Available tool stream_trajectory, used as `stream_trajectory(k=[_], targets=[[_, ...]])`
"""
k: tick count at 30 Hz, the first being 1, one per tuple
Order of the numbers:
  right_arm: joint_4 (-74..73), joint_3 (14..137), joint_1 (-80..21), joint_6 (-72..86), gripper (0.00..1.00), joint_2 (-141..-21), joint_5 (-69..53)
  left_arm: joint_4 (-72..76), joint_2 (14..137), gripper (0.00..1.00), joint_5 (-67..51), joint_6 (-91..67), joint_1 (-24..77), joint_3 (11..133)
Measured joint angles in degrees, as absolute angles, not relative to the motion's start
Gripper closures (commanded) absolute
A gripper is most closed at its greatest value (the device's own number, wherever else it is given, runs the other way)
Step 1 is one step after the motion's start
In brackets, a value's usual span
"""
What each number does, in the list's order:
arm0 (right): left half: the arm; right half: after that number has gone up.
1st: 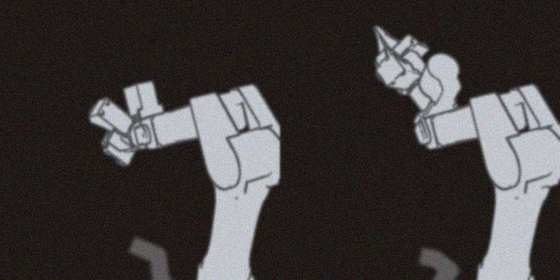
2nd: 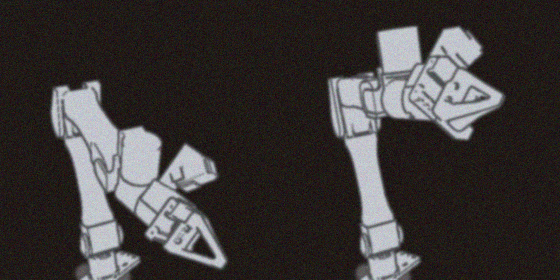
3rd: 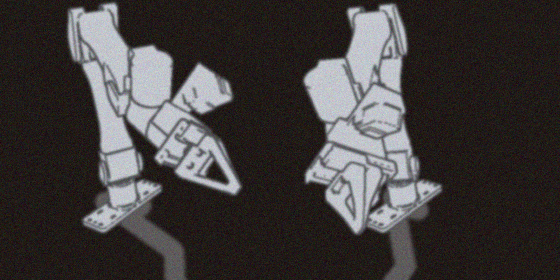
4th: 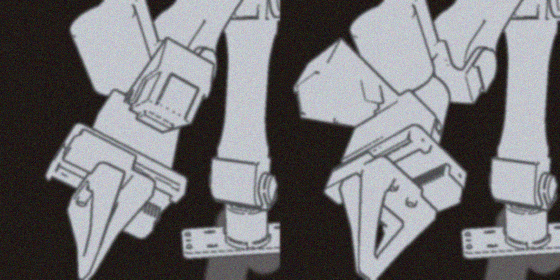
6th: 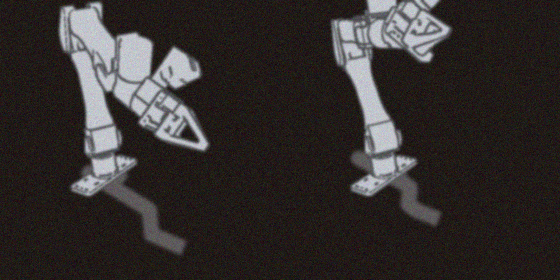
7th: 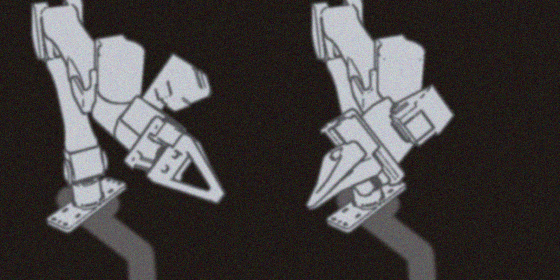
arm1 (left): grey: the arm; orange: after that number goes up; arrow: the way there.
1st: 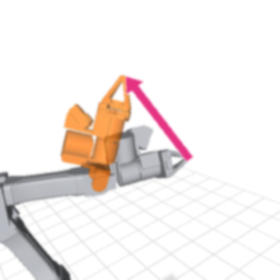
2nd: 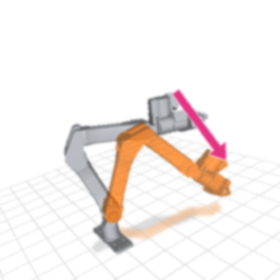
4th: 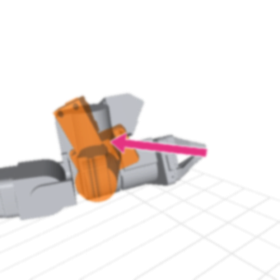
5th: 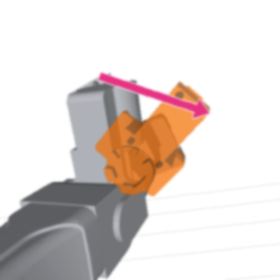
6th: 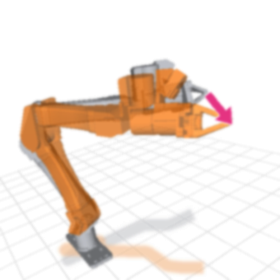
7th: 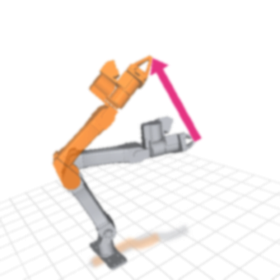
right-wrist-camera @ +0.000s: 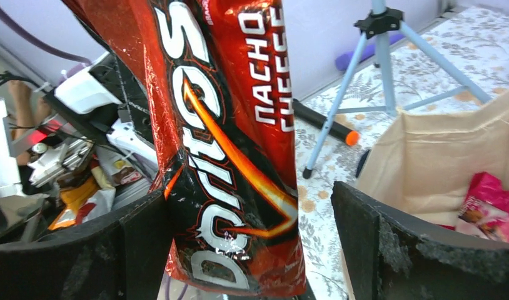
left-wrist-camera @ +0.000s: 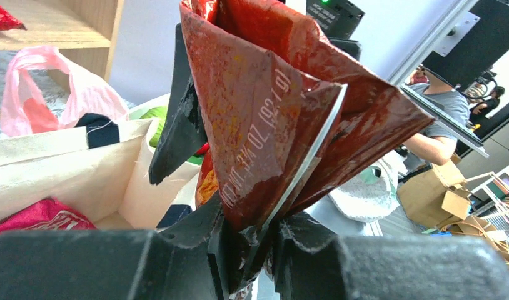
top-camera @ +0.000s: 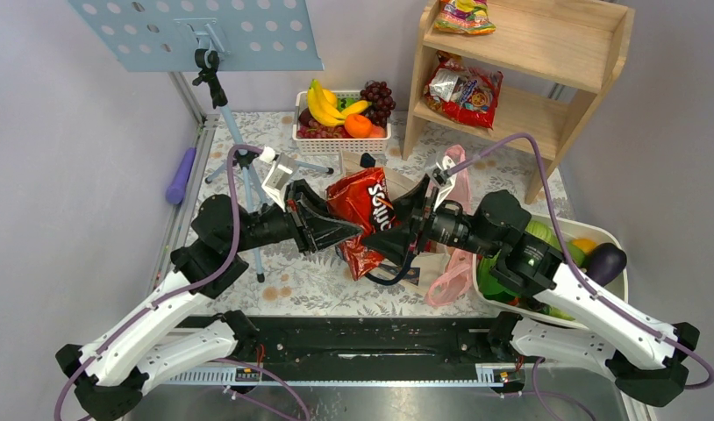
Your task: Untie the knot of the grocery bags and take out the mixed food
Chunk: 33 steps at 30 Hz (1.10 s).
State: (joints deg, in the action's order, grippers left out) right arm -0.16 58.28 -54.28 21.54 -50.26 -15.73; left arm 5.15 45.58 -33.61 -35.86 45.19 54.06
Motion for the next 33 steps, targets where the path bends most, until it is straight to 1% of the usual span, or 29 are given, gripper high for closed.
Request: stream_trajectory(k=[2,3,4,5,6,7,8,9,10,11,12,13,14,15,20,22,27,33], targets=[[1.1,58.3,-54.3,22.7,0.21,-50.9,-17.6,6.5,45.6,1.00,-34.9,-36.3,45.2,53.8],[1.7,58.3,-54.3,23.3,0.33,-51.1,-18.4,7.1,45.6,1.00,-35.3,-36.4,45.1,53.8],[2.6,58.3,-54.2,24.3,0.49,-51.3,-19.6,7.6,45.6,1.00,-35.6,-36.5,45.1,53.8],[3.4,58.2,-54.2,24.6,0.62,-51.3,-20.3,8.1,45.6,1.00,-35.7,-36.5,45.1,53.8],[4.6,58.2,-54.2,26.2,0.75,-51.3,-21.2,8.8,45.6,1.00,-35.8,-36.5,45.0,53.8],[5.4,58.1,-54.2,26.5,0.83,-51.2,-21.8,8.8,45.6,1.00,-35.7,-36.4,45.1,53.8],[6.1,57.9,-54.2,27.3,0.92,-51.2,-22.1,9.2,45.6,0.97,-35.6,-36.2,44.9,53.8],[6.6,57.6,-54.2,27.9,0.99,-51.2,-22.0,9.4,45.7,0.87,-35.6,-36.1,44.9,53.8],[6.9,57.3,-54.2,28.4,1.00,-51.1,-21.9,9.5,45.9,0.68,-35.5,-35.8,44.9,53.8],[7.0,57.0,-54.2,29.1,1.00,-51.0,-21.5,9.2,46.0,0.45,-35.4,-35.6,44.9,53.8],[7.0,56.8,-54.2,29.2,1.00,-50.8,-20.9,8.9,46.2,0.25,-35.1,-35.1,44.8,53.8],[6.7,56.5,-54.2,29.5,1.00,-50.5,-19.6,8.6,46.4,0.12,-35.0,-34.4,44.8,53.9],[6.0,56.4,-54.2,29.7,1.00,-50.3,-18.2,7.6,46.6,0.04,-34.5,-34.2,44.8,54.1],[5.0,56.4,-53.9,29.8,1.00,-50.0,-16.4,6.6,46.7,0.01,-34.2,-33.1,44.8,54.3],[-5.0,58.0,-48.5,31.0,1.00,-48.2,-7.1,-1.1,45.8,0.01,-29.0,-28.0,43.2,55.4],[-8.5,59.1,-43.6,32.1,1.00,-47.9,-5.1,-5.1,45.1,0.01,-26.8,-25.7,41.4,56.2],[-13.2,59.4,-27.2,36.1,1.00,-47.4,-3.4,-11.3,43.4,0.01,-23.4,-22.4,35.8,57.4],[-14.9,59.3,-15.8,39.4,1.00,-47.5,-1.4,-15.2,41.1,0.01,-20.0,-19.6,33.1,57.1]])
